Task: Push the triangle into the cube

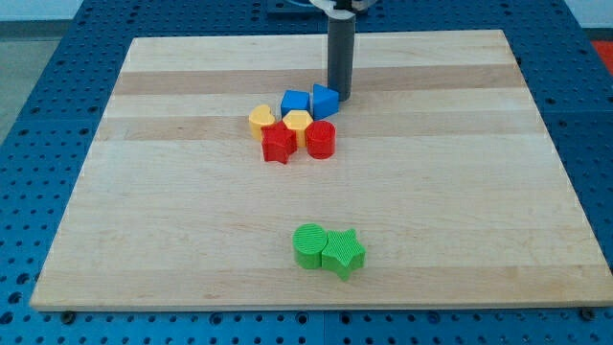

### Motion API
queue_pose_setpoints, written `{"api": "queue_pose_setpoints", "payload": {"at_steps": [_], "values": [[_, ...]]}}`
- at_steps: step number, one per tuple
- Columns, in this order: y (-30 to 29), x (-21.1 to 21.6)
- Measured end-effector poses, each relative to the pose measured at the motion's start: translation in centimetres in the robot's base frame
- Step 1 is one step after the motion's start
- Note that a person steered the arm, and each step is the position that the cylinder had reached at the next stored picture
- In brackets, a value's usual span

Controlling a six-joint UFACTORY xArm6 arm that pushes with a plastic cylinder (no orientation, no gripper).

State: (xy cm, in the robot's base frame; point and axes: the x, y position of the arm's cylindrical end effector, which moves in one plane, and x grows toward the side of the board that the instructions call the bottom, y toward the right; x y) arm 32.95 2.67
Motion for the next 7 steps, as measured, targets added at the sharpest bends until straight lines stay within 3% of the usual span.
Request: {"api": "queue_pose_setpoints", "payload": {"at_steps": [7], "values": [[-3.0, 1.3]]}}
